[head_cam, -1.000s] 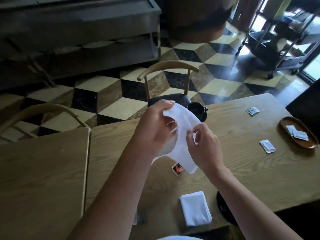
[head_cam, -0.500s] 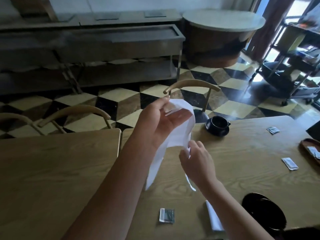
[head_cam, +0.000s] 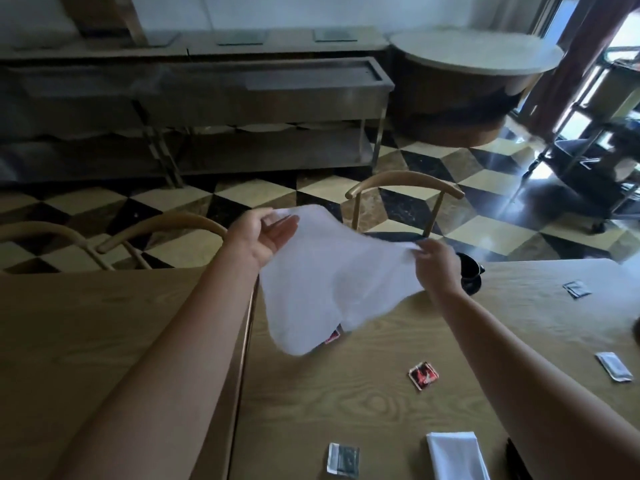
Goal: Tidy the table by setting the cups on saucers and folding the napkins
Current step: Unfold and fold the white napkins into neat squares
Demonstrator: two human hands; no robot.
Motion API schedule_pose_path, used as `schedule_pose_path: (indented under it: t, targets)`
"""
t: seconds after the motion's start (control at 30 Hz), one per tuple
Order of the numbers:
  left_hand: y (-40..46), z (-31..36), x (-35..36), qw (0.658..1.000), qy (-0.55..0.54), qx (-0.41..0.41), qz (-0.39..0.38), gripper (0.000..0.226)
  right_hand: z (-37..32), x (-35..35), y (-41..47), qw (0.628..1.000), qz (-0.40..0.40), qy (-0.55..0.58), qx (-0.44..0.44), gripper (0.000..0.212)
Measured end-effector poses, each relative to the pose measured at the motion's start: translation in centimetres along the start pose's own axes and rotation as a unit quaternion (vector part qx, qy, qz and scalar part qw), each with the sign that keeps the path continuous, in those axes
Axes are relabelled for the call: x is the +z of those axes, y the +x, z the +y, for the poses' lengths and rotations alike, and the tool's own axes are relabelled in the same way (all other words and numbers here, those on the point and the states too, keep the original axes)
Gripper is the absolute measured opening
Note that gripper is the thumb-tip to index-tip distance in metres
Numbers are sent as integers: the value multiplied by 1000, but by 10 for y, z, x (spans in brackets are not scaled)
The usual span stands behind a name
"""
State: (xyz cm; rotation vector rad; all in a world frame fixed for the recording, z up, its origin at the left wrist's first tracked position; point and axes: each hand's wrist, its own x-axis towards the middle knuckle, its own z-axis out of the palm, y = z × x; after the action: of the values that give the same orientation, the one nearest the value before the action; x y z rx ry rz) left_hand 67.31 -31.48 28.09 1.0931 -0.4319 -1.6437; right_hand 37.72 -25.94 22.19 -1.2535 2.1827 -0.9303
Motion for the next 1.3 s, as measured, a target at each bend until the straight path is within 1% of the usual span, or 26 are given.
schedule_pose_path:
  t: [0.1, 0.13, 0.17, 0.27, 0.37, 0.43, 0.5, 0.53, 0.6, 0.63, 0.73, 0.8, 0.83, 0.9, 0.97, 1.07, 1.17, 1.3]
  targets:
    - [16, 23, 4, 999, -26, 37, 0, 11, -31, -13, 23, 996, 47, 63, -37, 26]
    - [17, 29, 6, 998, -42, 48, -7, 4, -42, -18, 28, 993, 61, 89, -52, 27]
    - [17, 32, 6, 996, -64, 58, -17, 7, -50, -23, 32, 990, 75, 101, -68, 29]
    - [11, 32, 0, 988, -120, 88, -46, 36, -66, -32, 35, 985, 102, 90, -106, 31]
    - [3, 18, -14, 980, -170, 77, -69, 65, -64, -34, 23, 979, 109, 95, -146, 29]
    - [-4, 2, -33, 975, -202, 72, -63, 71, -51, -31, 7, 975, 104, 81, -181, 28]
    - [-14, -24, -60, 975, -207, 63, -52, 68, -26, -24, -12, 970, 98, 38, -218, 23]
    - [-19, -41, -76, 978, -200, 48, -33, 63, -11, -19, -22, 967, 99, 0, -237, 21]
    - [-27, -77, -108, 984, -174, 5, 37, 47, 22, -10, -42, 954, 87, -92, -272, 20]
    - [-32, -96, -124, 985, -151, -17, 81, 38, 41, -5, -51, 949, 67, -133, -279, 21]
    - [-44, -154, -172, 977, -37, -96, 185, 17, 96, 12, -77, 942, -14, -229, -245, 20]
    - [-50, -189, -199, 965, 20, -151, 216, 9, 128, 23, -94, 932, -59, -296, -200, 14]
    - [-53, -204, -211, 957, 41, -172, 228, 8, 143, 29, -101, 925, -82, -326, -179, 14]
    - [-60, -229, -233, 942, 69, -205, 259, 9, 172, 40, -116, 911, -126, -365, -142, 21]
    - [-69, -247, -249, 930, 89, -226, 276, 6, 195, 46, -130, 907, -155, -379, -99, 24]
    - [-83, -260, -264, 919, 115, -228, 302, 7, 220, 48, -150, 901, -171, -394, -60, 21]
    - [-93, -262, -271, 911, 123, -221, 325, 10, 237, 46, -165, 916, -171, -360, -44, 13]
    - [-94, -255, -272, 919, 98, -195, 330, 18, 248, 41, -163, 935, -174, -306, -50, 2]
